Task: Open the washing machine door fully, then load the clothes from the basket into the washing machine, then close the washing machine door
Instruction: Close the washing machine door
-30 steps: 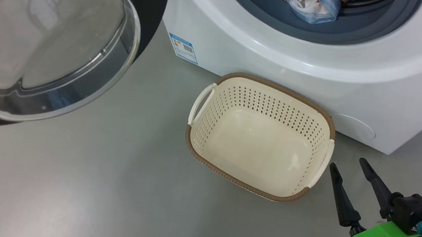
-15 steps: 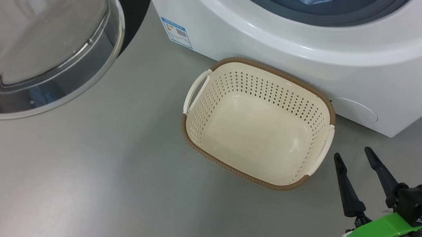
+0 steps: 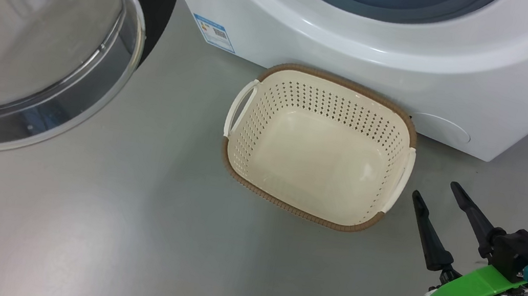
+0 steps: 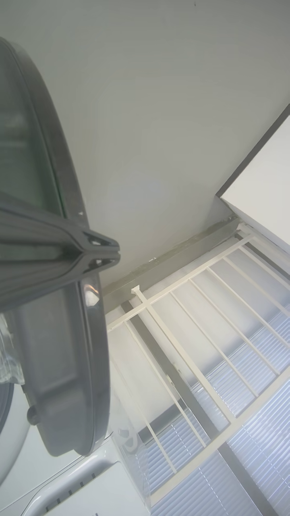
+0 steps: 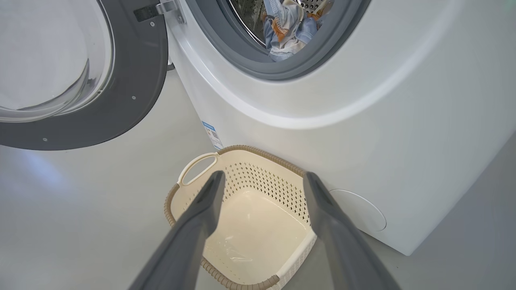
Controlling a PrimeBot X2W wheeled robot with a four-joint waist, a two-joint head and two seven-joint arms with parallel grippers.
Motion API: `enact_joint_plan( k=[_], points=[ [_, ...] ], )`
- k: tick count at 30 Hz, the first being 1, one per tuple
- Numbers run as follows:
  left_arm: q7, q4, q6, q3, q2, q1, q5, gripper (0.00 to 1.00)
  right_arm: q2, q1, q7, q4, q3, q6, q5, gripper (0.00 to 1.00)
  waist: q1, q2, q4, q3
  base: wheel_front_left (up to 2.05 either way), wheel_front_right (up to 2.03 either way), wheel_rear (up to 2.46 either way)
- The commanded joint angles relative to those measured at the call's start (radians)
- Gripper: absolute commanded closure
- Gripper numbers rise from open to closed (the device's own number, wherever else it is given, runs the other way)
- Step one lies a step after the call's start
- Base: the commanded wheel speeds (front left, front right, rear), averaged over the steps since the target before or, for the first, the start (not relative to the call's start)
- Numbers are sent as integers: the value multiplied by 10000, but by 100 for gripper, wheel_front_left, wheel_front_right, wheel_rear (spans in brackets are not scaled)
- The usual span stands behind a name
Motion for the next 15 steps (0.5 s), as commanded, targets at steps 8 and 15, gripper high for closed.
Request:
enact_joint_plan(
  k=[8,15],
  points=[
    [204,-184,-27,169,735,-4,56,100,-30,-251,-48,-262,206,16,-179,0,0,0,-35,100,0,0,0],
    [995,-179,-27,22,697,-9,-168,100,12,-289,-48,-279,207,16,-192,0,0,0,-10,117,0,0,0]
  ],
)
